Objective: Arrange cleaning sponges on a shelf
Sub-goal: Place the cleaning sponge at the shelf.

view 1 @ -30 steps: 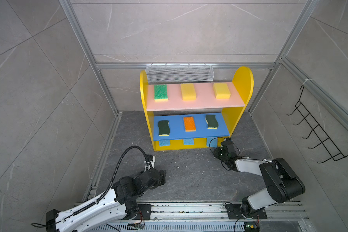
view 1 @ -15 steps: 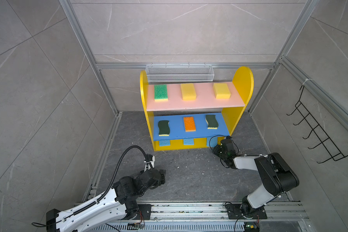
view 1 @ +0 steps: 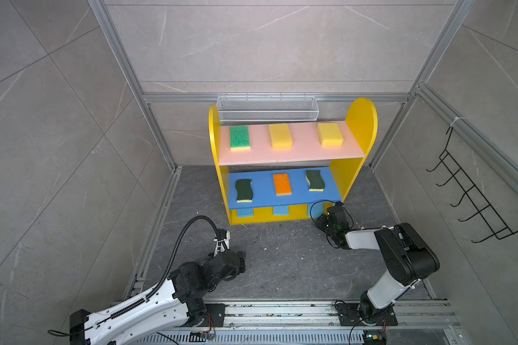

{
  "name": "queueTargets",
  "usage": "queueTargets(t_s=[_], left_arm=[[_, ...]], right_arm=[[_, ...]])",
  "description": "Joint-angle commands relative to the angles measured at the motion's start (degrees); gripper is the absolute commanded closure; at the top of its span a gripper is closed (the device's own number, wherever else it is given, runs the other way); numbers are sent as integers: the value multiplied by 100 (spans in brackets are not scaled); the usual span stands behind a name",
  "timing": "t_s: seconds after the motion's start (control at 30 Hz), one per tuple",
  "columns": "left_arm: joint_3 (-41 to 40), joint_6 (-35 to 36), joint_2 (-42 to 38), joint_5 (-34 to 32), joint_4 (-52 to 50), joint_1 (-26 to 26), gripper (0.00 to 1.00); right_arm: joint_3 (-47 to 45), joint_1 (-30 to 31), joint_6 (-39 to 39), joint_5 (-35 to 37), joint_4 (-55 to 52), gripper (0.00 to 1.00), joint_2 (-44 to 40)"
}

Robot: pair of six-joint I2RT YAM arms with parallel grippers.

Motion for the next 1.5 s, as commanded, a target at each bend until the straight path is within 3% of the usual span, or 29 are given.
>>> queueTargets(t_s=[0.0,0.93,1.47], left_arm=[[11,181,73,-223,222,12,19],[-89,220,243,-322,551,10,20],[-206,207,221,-291,709,10,21]], right_arm=[[51,-150,55,375,247,79,-220],[-389,-121,-86,526,1306,85,-211],[-619,431,-143,966,1326,88,-401]])
